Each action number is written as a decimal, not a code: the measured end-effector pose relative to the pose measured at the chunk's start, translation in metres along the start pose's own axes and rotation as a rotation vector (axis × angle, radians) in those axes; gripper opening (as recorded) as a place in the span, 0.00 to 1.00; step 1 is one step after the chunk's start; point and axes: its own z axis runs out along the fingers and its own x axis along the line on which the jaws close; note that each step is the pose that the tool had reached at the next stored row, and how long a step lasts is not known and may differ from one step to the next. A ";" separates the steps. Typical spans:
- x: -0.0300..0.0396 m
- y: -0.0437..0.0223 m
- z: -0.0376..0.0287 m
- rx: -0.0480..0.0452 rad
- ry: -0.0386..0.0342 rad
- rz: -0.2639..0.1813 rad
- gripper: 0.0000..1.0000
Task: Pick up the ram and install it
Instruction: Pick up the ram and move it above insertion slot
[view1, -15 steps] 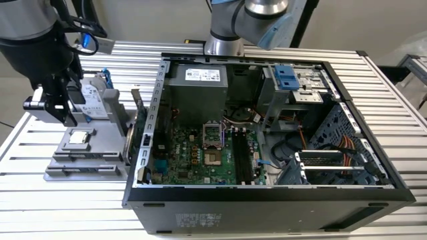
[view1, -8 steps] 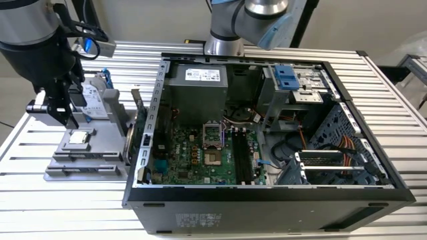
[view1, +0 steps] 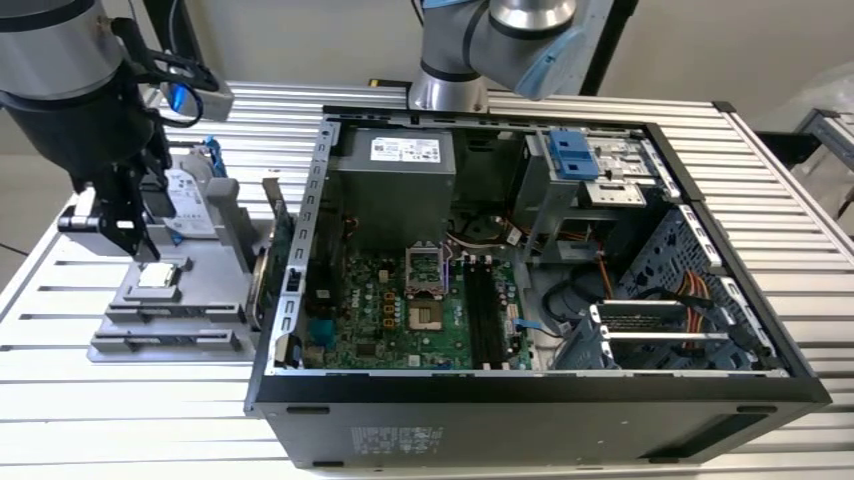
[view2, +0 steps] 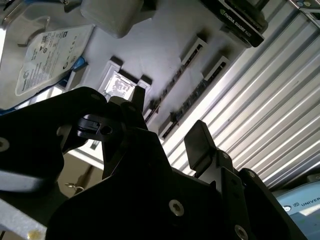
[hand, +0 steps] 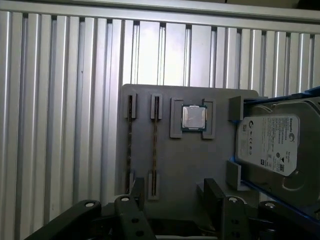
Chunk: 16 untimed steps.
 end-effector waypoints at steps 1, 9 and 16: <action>0.0000 0.0000 0.0006 0.0000 0.0000 0.000 1.00; 0.0003 -0.0003 0.0055 0.0000 0.0002 0.000 1.00; 0.0007 -0.0006 0.0092 0.0003 0.0002 0.000 1.00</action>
